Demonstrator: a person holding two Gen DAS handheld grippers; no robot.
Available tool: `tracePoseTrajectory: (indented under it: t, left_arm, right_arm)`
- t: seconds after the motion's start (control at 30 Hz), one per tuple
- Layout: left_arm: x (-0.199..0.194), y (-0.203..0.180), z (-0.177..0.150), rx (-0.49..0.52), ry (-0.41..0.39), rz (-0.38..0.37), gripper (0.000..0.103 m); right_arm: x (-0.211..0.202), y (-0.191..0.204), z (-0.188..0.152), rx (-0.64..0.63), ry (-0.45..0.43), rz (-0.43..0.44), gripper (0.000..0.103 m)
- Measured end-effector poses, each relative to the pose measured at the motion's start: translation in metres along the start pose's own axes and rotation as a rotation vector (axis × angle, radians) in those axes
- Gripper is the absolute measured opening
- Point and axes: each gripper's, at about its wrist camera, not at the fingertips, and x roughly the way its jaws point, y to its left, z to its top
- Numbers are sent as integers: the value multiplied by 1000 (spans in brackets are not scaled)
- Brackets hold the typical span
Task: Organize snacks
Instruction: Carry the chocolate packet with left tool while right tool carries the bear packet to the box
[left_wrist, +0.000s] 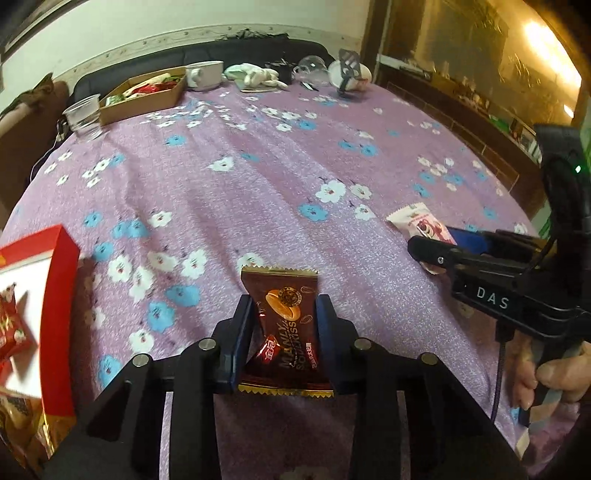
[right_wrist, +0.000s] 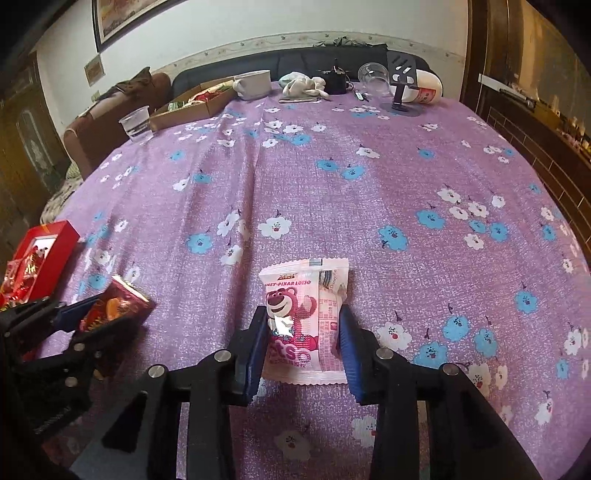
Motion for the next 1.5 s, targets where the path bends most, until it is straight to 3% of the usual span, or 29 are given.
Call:
tracePoseTrajectory:
  t: [0.27,0.53,0.97,1.2,1.5]
  left_arm:
    - [-49,7,-6,-16,-131,30,31]
    - [-87,19,-6,11,-257,155,31]
    - [-121,60,-20,-59,-328,250,32]
    - [-130,75,-29,-91,-340,274,32]
    - [-141,94,-37,-134,-363,302,32]
  right_arm:
    - [1,3,0,-18,4,-30,38]
    - [1,6,0,-28,4,-52,37]
    - [0,19,0,-33,-7,-122,37]
    - [-11,53,-1,-69,-28,-54,37]
    - [-47,123,14,-155,-104,150,37]
